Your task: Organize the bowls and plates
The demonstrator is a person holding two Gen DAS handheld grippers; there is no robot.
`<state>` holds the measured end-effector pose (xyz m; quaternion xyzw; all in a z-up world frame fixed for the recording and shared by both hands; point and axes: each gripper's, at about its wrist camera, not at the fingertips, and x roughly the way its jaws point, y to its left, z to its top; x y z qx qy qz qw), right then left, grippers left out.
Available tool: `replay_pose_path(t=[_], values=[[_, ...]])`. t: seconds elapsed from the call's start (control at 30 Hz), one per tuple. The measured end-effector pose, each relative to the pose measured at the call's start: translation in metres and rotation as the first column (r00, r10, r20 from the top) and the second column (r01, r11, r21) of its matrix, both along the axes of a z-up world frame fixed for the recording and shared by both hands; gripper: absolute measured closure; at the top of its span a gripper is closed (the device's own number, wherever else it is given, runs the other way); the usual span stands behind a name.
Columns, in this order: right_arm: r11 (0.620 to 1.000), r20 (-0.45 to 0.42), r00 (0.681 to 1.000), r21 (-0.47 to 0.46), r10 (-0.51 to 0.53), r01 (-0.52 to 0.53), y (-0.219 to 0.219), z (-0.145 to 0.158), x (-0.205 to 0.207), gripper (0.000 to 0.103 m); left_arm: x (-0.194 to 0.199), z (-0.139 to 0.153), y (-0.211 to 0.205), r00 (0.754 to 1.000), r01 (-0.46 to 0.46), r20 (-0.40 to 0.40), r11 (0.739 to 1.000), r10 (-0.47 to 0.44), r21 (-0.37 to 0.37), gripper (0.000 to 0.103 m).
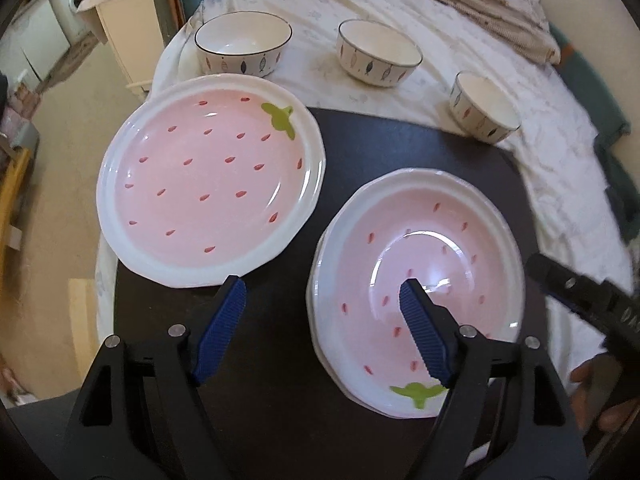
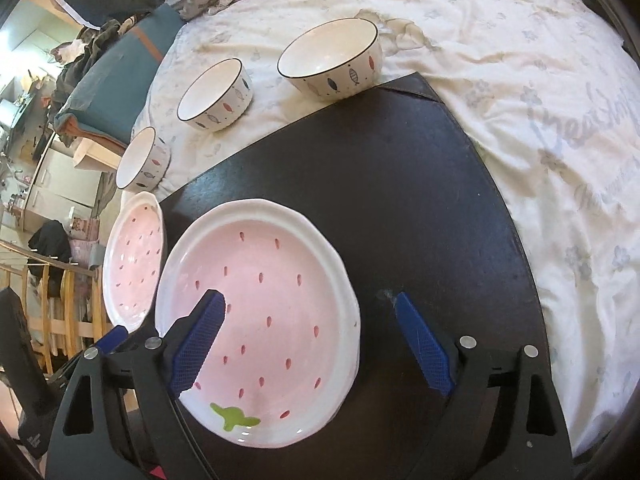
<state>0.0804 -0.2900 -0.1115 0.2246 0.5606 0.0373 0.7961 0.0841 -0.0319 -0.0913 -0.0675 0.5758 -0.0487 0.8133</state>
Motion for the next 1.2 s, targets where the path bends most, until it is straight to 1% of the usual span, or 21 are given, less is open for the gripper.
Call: replay_pose_path(t=[0.07, 0.17, 0.3, 0.37, 0.47, 0.57, 0.63, 0.7, 0.83, 0.87, 0.97, 1.0, 1.03, 1.07, 1.13, 1.2], values=[[1.000, 0.007, 1.000, 0.000, 0.006, -0.006, 0.002, 0.004, -0.002, 0.013, 0.002, 0.008, 0.003, 1.000, 0.003, 0.010, 1.000, -0.003, 0.004, 0.026], [1.000, 0.021, 1.000, -0.005, 0.018, -0.018, 0.007, 0.012, -0.005, 0.013, 0.007, 0.019, 0.007, 1.000, 0.018, 0.013, 0.999, -0.018, 0.042, 0.026], [0.999, 0.029, 0.999, 0.008, 0.040, -0.040, 0.018, 0.025, -0.003, 0.013, 0.016, 0.035, 0.016, 0.999, 0.024, 0.026, 0.999, -0.025, 0.046, 0.026], [0.999, 0.047, 0.998, -0.001, 0.050, -0.050, 0.025, 0.033, -0.002, 0.013, 0.021, 0.042, 0.021, 0.999, 0.036, 0.034, 0.998, -0.038, 0.060, 0.026], [0.998, 0.074, 0.995, -0.033, 0.060, -0.058, 0.036, 0.044, 0.004, 0.013, 0.029, 0.051, 0.032, 0.998, 0.052, 0.040, 0.997, -0.054, 0.058, 0.026], [0.998, 0.070, 0.995, 0.002, 0.064, -0.065, 0.048, 0.050, 0.015, 0.013, 0.036, 0.058, 0.049, 0.997, 0.037, 0.059, 0.996, -0.042, 0.079, 0.026], [0.997, 0.066, 0.995, 0.007, 0.077, -0.078, 0.057, 0.053, 0.023, 0.013, 0.041, 0.059, 0.065, 0.998, 0.013, 0.064, 0.997, -0.018, 0.078, 0.026], [0.995, 0.068, 0.993, 0.015, 0.096, -0.098, 0.066, 0.056, 0.033, 0.013, 0.046, 0.056, 0.080, 0.999, -0.020, 0.045, 0.998, 0.017, 0.064, 0.026], [0.984, 0.075, 0.982, 0.033, 0.172, -0.175, 0.089, 0.056, 0.055, 0.013, 0.053, 0.037, 0.112, 0.993, -0.116, -0.024, 0.993, 0.117, 0.009, 0.026], [0.980, 0.061, 0.979, 0.035, 0.194, -0.196, 0.095, 0.053, 0.062, 0.013, 0.054, 0.029, 0.123, 0.987, -0.151, -0.050, 0.989, 0.151, 0.000, 0.026], [0.969, 0.036, 0.970, 0.059, 0.240, -0.241, 0.111, 0.040, 0.080, 0.015, 0.053, 0.012, 0.146, 0.974, -0.210, -0.091, 0.977, 0.207, -0.020, 0.026], [0.966, 0.016, 0.968, 0.070, 0.249, -0.249, 0.116, 0.034, 0.087, 0.019, 0.053, 0.006, 0.155, 0.969, -0.231, -0.100, 0.973, 0.228, -0.019, 0.026], [0.961, 0.004, 0.965, 0.097, 0.261, -0.260, 0.121, 0.029, 0.092, 0.020, 0.053, 0.003, 0.160, 0.965, -0.244, -0.107, 0.970, 0.241, -0.019, 0.026], [0.954, 0.001, 0.960, 0.118, 0.279, -0.277, 0.126, 0.025, 0.096, 0.024, 0.054, -0.002, 0.166, 0.960, -0.259, -0.118, 0.966, 0.254, -0.026, 0.026], [0.943, -0.019, 0.949, 0.114, 0.316, -0.312, 0.137, 0.016, 0.103, 0.030, 0.056, -0.011, 0.173, 0.957, -0.267, -0.135, 0.963, 0.259, -0.045, 0.026], [0.930, -0.025, 0.935, 0.117, 0.353, -0.348, 0.149, 0.009, 0.110, 0.041, 0.060, -0.020, 0.178, 0.952, -0.276, -0.153, 0.959, 0.265, -0.062, 0.027]])
